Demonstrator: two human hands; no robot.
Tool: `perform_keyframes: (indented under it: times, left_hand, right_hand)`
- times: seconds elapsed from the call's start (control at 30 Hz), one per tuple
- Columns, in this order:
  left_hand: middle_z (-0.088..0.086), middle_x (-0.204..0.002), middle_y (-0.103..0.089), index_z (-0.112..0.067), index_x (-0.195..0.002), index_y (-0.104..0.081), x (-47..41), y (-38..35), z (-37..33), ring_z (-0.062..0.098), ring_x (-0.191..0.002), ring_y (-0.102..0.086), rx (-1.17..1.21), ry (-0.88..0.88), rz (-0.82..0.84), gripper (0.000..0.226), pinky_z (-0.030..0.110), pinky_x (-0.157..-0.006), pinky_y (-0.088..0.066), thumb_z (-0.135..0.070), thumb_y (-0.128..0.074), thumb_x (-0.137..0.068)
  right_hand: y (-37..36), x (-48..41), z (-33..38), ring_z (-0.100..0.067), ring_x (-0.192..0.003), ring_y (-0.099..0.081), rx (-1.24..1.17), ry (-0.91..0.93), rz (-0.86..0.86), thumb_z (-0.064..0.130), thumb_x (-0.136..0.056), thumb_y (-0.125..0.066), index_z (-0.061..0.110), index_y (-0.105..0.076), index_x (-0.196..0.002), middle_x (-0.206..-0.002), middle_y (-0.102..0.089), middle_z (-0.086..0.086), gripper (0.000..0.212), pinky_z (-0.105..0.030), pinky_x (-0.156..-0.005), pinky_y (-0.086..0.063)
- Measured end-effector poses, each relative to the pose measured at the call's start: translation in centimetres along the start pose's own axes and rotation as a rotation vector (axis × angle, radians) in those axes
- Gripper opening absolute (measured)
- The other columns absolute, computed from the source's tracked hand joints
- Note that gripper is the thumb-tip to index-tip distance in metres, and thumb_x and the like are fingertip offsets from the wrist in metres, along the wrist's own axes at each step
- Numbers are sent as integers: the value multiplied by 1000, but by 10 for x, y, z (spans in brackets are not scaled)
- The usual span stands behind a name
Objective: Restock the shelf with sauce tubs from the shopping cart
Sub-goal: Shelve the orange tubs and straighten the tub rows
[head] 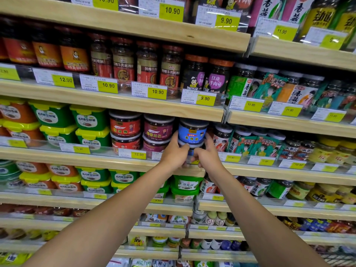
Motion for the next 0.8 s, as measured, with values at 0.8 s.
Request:
perform_keyframes:
  times: [0.8]
  left_hand:
    - [-8,-111,-57,-33,-107,-49,40,78,17,8,-83,-62,-131,-74,-360,26,36,-72,-54,-26,-67,-90]
  right_hand:
    - [-5,-16,-18,-12,-64,-65,52,-24,1,4,-94,-53,30,-29,-154,-107,-59,16,69,-28,-51,-47]
Point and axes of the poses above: each hand's wrist, its own x-axis away from the middle knuckle, its own y-axis out of the back of the hand, z = x × y, the point moved 5 cm from there along -x, towards the middle knuckle
